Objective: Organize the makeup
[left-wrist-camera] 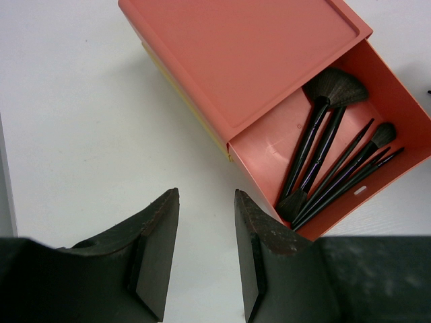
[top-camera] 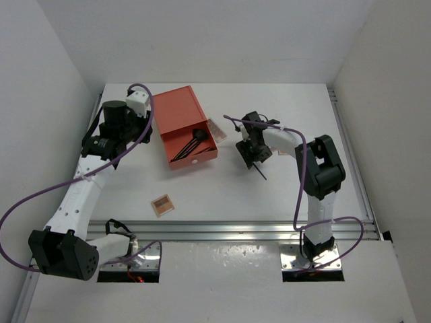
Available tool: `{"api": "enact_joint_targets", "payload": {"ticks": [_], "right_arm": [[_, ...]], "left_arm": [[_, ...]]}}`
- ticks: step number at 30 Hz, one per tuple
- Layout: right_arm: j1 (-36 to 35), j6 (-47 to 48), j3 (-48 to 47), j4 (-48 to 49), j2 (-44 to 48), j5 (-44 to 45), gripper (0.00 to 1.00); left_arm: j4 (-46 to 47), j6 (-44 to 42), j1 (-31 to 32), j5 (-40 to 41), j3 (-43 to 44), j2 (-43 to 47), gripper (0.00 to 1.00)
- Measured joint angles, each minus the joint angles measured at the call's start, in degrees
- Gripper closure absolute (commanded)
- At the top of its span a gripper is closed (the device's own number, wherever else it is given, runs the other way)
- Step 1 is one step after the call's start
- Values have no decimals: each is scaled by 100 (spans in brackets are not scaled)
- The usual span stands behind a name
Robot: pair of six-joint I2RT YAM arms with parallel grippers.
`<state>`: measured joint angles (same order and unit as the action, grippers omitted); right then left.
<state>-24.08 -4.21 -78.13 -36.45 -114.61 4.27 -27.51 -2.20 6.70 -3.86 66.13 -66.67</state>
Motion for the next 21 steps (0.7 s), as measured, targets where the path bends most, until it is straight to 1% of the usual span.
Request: {"api": "enact_joint_targets", "payload": {"ticks": [1, 2, 4, 5, 6, 7, 8, 16, 19, 21], "right_arm": [[4, -28, 0, 2, -83, 4, 45], [7, -55, 0, -7, -166, 4, 52], [24, -127, -4, -4, -275, -72, 61], [37, -149, -4, 2, -271, -79, 69], [39, -177, -4, 11, -275, -129, 72], [37, -195, 2, 13, -278, -142, 79], [33, -212, 2, 17, -278, -162, 100], [37, -4, 0, 0, -229, -205, 100], [35, 234, -2, 22, 20, -188, 100], [24, 494, -20, 129, 376, -195, 100]], "left_arm": [[0, 2, -2, -2, 0, 0, 56], [0, 11, -7, -7, 0, 0, 56], [0, 15, -17, -7, 0, 0, 56], [0, 15, -26, -11, 0, 0, 56], [2, 17, -33, -17, 0, 0, 56], [2, 17, -39, -20, 0, 0, 56], [2, 17, -42, -20, 0, 0, 56], [2, 17, -61, -24, 0, 0, 56], [2, 20, -90, -28, 0, 0, 56], [2, 20, -92, -44, -2, 0, 56]]}}
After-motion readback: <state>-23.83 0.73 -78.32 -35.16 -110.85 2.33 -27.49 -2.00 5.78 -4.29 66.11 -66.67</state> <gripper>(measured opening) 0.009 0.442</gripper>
